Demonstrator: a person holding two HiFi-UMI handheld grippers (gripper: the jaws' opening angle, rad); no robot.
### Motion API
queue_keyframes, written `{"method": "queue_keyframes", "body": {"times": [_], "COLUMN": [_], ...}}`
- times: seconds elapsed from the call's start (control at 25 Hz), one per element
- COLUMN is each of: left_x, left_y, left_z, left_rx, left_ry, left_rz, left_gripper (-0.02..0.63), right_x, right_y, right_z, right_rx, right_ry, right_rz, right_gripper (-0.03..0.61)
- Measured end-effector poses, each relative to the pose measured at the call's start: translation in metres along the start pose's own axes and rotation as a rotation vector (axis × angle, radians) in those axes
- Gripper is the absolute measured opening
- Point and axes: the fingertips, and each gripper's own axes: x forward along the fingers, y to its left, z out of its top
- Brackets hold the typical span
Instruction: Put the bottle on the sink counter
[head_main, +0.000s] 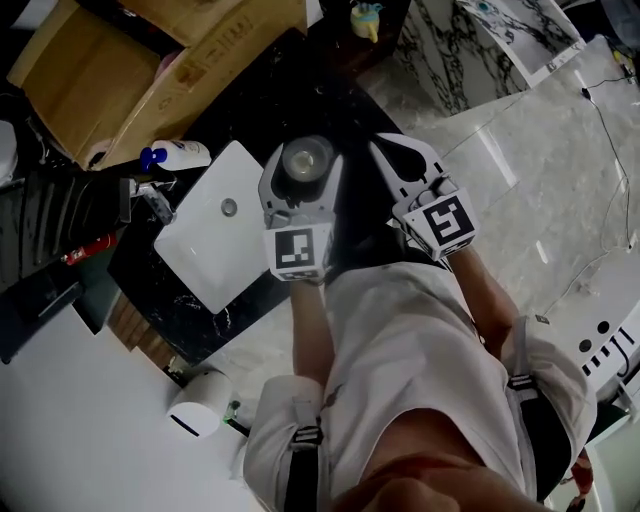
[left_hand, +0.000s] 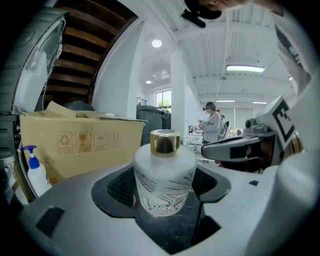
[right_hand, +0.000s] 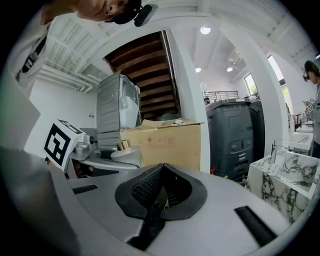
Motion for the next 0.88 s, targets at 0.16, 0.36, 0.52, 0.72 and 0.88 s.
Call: {"method": "queue_keyframes", "body": {"times": [0.16, 0.36, 0.52, 0.72, 0.88], "left_x": [0.018, 0.038, 0.053, 0.070, 0.083], "left_y": [0.008, 0.013, 0.019, 0.024, 0.026], "left_z": [-0.009, -0.023, -0.030, -0.040, -0.048], "left_rx": [0.000, -0.009, -0.012, -0.007, -0.007], "left_ry": [0.010, 0.033, 0.042, 0.057, 0.071], "left_rz": [-0.017, -0.037, -0.044, -0.057, -0.065], "left_gripper": [0.327, 0.328, 0.328, 0.328, 0.328], "right_x": [0.014, 0.028, 0.040, 0.054, 0.062], "right_y": [-0.010, -0.022, -0.029, -0.035, -0.039], "right_z": [-0.009, -0.021, -0.031, -0.041, -0.047], "right_rx": [0.005, 0.010, 0.014, 0.017, 0.024], "right_ry": [0.021, 0.052, 0.069, 0.086, 0.101], "right_rz": [-0.014, -0.032, -0.039, -0.039, -0.043], "right_gripper": [-0.003, -0.003, -0.003, -0.003, -0.003]}}
